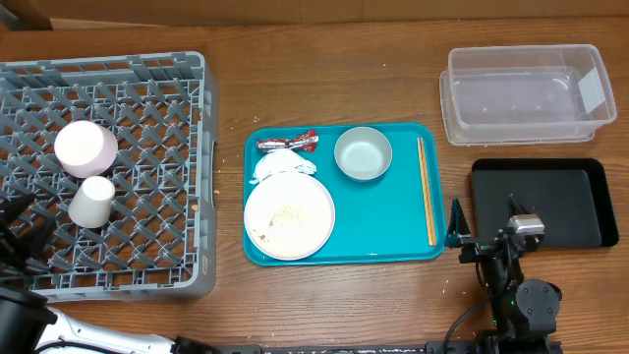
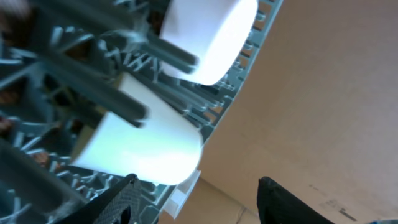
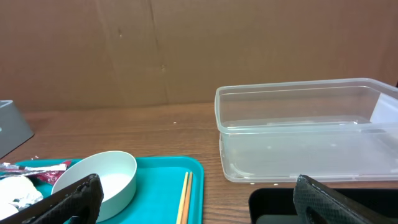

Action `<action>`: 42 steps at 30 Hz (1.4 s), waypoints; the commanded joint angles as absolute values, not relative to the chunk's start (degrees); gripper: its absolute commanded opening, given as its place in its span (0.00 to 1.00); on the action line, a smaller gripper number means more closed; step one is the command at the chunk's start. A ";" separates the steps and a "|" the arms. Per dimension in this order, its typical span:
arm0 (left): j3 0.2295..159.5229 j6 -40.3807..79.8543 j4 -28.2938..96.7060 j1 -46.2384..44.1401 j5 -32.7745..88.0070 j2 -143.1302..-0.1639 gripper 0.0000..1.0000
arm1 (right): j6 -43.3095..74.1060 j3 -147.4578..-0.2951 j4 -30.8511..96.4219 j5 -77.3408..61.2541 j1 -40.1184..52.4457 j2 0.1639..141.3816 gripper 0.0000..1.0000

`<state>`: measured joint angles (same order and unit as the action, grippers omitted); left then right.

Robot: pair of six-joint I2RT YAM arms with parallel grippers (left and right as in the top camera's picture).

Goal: Sort waste into correct bins and load items into the dishwasher

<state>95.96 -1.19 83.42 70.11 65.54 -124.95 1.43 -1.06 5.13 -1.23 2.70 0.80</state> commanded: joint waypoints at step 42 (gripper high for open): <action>107.28 30.35 87.72 35.09 -16.08 -116.97 0.04 | 1.06 -0.47 4.82 -0.95 2.50 0.16 1.00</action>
